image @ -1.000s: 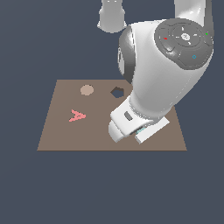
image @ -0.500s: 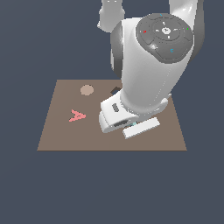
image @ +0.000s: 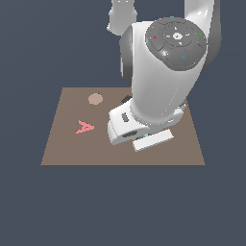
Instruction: Insert a designated object into the corresponding slot on a board.
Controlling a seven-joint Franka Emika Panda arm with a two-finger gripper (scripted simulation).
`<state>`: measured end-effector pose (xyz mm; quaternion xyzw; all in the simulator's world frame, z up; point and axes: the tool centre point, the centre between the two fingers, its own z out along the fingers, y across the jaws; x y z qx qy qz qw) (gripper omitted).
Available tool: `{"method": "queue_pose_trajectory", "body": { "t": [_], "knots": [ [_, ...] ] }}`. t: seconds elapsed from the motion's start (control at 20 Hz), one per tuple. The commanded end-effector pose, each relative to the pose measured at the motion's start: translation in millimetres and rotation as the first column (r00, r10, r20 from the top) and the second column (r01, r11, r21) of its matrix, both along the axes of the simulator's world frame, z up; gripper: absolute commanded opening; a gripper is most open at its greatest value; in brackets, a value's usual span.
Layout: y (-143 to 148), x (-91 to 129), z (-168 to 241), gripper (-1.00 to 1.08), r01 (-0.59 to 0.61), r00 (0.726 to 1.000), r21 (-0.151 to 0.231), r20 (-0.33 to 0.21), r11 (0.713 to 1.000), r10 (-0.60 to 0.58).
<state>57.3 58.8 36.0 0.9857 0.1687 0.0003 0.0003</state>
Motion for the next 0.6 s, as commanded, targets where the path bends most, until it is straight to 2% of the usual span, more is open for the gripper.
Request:
{"method": "queue_pose_trajectory", "body": {
  "t": [0.0,0.05,0.1,0.55],
  "knots": [
    [0.1,-0.7,-5.5,-1.0,0.003,1.0,-0.001,-0.001,1.0,-0.003],
    [0.1,-0.8,-6.0,-1.0,0.004,1.0,-0.001,-0.001,1.0,-0.004],
    [0.1,-0.8,-6.0,1.0,0.004,1.0,-0.001,-0.001,1.0,-0.004],
    [0.1,-0.8,-6.0,1.0,0.004,1.0,-0.001,-0.001,1.0,-0.004]
  ]
}}
